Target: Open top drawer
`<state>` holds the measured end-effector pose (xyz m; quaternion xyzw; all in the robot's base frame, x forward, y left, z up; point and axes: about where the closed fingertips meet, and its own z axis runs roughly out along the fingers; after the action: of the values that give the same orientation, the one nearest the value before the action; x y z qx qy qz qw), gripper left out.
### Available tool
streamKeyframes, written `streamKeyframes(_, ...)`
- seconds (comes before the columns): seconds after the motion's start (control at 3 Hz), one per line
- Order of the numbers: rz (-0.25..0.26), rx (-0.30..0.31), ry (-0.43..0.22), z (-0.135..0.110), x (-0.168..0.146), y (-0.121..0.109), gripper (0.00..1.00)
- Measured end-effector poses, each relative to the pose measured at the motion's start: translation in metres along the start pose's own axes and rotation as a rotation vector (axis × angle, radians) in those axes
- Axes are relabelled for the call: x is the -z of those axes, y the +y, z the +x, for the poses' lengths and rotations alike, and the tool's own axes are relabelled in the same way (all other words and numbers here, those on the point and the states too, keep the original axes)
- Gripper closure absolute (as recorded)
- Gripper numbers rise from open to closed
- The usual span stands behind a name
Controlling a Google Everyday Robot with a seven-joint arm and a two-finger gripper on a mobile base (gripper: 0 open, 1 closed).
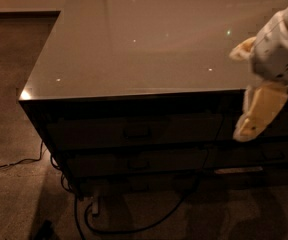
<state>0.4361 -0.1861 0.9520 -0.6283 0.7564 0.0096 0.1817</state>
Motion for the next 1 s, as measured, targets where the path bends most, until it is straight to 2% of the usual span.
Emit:
streamKeyframes(0.33,-0.074,0.018,-0.064,-0.015,-0.044,0.021,0.0)
streamKeyframes(0.67,-0.144,0.012,-0.094,-0.021,-0.091,0.038,0.0)
streamKeyframes(1.0,-0.205,0.023,-0.05,-0.019,-0.142,0.045,0.0)
